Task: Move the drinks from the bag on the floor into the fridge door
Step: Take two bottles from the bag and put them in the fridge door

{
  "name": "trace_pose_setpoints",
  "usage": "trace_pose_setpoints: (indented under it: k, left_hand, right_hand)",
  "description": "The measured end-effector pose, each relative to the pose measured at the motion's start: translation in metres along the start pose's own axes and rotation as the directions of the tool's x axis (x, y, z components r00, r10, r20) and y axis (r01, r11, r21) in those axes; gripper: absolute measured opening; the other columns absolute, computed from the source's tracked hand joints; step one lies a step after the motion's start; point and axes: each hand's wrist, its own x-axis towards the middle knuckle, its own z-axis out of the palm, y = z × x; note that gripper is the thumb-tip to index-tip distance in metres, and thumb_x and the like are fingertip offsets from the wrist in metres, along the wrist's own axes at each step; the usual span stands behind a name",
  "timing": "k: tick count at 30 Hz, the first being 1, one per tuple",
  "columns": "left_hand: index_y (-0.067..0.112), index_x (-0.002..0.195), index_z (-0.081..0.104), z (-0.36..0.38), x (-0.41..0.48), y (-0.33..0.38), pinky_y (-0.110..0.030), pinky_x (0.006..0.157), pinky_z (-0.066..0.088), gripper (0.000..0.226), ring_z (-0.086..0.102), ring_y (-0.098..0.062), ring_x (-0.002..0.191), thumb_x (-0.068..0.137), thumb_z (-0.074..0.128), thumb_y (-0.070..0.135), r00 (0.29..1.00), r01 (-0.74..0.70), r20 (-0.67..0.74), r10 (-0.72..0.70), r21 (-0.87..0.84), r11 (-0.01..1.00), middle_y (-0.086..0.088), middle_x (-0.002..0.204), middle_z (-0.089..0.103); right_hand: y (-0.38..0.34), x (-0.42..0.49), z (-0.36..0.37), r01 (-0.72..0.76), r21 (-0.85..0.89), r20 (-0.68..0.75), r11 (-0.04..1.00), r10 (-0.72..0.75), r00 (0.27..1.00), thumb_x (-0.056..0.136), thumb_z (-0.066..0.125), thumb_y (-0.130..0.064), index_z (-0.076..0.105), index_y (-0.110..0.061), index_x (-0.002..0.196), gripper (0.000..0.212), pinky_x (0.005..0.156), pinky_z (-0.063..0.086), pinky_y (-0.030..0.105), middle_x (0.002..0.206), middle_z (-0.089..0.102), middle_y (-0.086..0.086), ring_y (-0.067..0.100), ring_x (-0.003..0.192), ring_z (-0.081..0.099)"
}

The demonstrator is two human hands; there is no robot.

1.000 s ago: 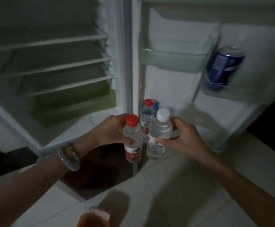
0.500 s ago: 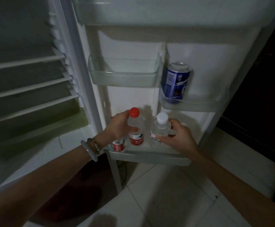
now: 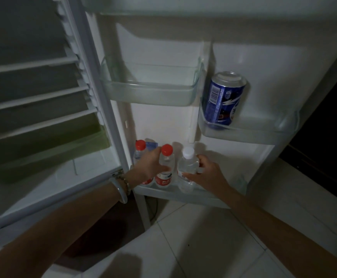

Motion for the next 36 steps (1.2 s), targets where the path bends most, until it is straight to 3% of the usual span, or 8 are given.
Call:
trace_pose_setpoints:
  k: [5, 9, 12, 16, 19, 25, 31, 36]
  left_hand:
    - [0.005, 0.117, 0.05, 0.005, -0.001, -0.009, -0.022, 0.08, 0.04, 0.056, 0.06, -0.025, 0.102, 0.071, 0.078, 0.02, 1.0, 0.011, -0.021, -0.01, 0.019, 1.0, -0.011, 0.111, 0.063]
    - [0.01, 0.116, 0.041, 0.004, -0.004, -0.007, -0.026, 0.082, 0.042, 0.064, 0.058, -0.028, 0.103, 0.067, 0.081, 0.017, 0.997, 0.015, -0.072, -0.015, 0.008, 1.0, -0.014, 0.117, 0.058]
    - [0.013, 0.124, 0.036, -0.002, -0.004, -0.002, -0.024, 0.086, 0.039, 0.069, 0.054, -0.025, 0.11, 0.07, 0.079, 0.02, 0.994, -0.035, -0.103, 0.038, 0.035, 0.999, -0.013, 0.125, 0.053]
    - [0.013, 0.135, 0.032, -0.008, -0.007, 0.002, -0.026, 0.092, 0.034, 0.072, 0.046, -0.027, 0.119, 0.076, 0.074, 0.019, 0.992, -0.072, -0.099, 0.081, 0.096, 0.993, -0.013, 0.135, 0.043]
    - [0.01, 0.139, 0.028, -0.009, -0.009, 0.002, -0.032, 0.1, 0.032, 0.076, 0.039, -0.028, 0.125, 0.077, 0.072, 0.013, 0.983, -0.115, -0.121, 0.138, 0.179, 0.977, -0.015, 0.139, 0.038]
    - [-0.001, 0.135, 0.035, -0.001, -0.01, 0.0, -0.043, 0.111, 0.02, 0.081, 0.031, -0.037, 0.132, 0.069, 0.078, 0.016, 0.948, -0.186, -0.161, 0.275, 0.422, 0.888, -0.021, 0.142, 0.037]
    - [-0.003, 0.135, 0.038, 0.019, -0.006, 0.013, -0.049, 0.109, 0.022, 0.079, 0.032, -0.04, 0.132, 0.067, 0.075, 0.016, 0.944, -0.207, -0.137, 0.301, 0.465, 0.861, -0.024, 0.143, 0.037]
    - [-0.004, 0.127, 0.046, 0.028, -0.004, 0.015, -0.052, 0.108, 0.023, 0.076, 0.037, -0.043, 0.128, 0.059, 0.076, 0.012, 0.948, -0.216, -0.11, 0.299, 0.469, 0.856, -0.026, 0.138, 0.042]
  right_hand:
    - [0.006, 0.006, 0.007, -0.023, 0.002, 0.002, 1.0, 0.023, 1.0, 0.062, 0.083, -0.038, 0.057, -0.015, 0.106, 0.056, 0.073, 0.042, 0.022, 0.099, 0.065, -0.001, 0.015, 0.088, 0.06]
    - [0.008, 0.007, 0.014, -0.019, 0.028, 0.001, 0.999, 0.019, 1.0, 0.063, 0.084, -0.033, 0.058, -0.013, 0.105, 0.053, 0.065, 0.039, 0.011, 0.094, 0.064, -0.002, 0.013, 0.084, 0.06]
    - [0.013, 0.006, 0.018, -0.034, 0.03, 0.005, 0.999, 0.034, 0.999, 0.063, 0.084, -0.032, 0.058, -0.012, 0.107, 0.055, 0.067, 0.04, 0.017, 0.096, 0.065, 0.0, 0.016, 0.086, 0.06]
    - [0.016, 0.004, 0.012, -0.069, 0.049, -0.004, 0.996, 0.069, 0.998, 0.064, 0.083, -0.03, 0.057, -0.012, 0.108, 0.054, 0.064, 0.04, 0.012, 0.095, 0.062, -0.002, 0.014, 0.086, 0.06]
    - [0.021, 0.004, 0.005, -0.074, 0.026, -0.041, 0.997, 0.075, 0.996, 0.061, 0.085, -0.029, 0.057, -0.012, 0.105, 0.055, 0.071, 0.045, 0.022, 0.097, 0.065, 0.003, 0.018, 0.087, 0.062]
    - [0.038, -0.006, -0.012, -0.102, -0.045, -0.125, 0.994, 0.095, 0.988, 0.059, 0.086, -0.032, 0.057, -0.009, 0.107, 0.06, 0.084, 0.052, 0.04, 0.101, 0.067, 0.009, 0.024, 0.091, 0.063]
    - [0.056, -0.021, -0.035, -0.212, -0.049, -0.268, 0.976, 0.191, 0.944, 0.056, 0.088, -0.033, 0.057, -0.009, 0.102, 0.06, 0.074, 0.053, 0.039, 0.093, 0.069, 0.009, 0.024, 0.083, 0.064]
    - [0.067, -0.032, -0.05, -0.265, 0.041, -0.354, 0.963, 0.262, 0.898, 0.06, 0.086, -0.026, 0.056, -0.008, 0.105, 0.057, 0.075, 0.052, 0.038, 0.098, 0.066, 0.009, 0.024, 0.088, 0.062]
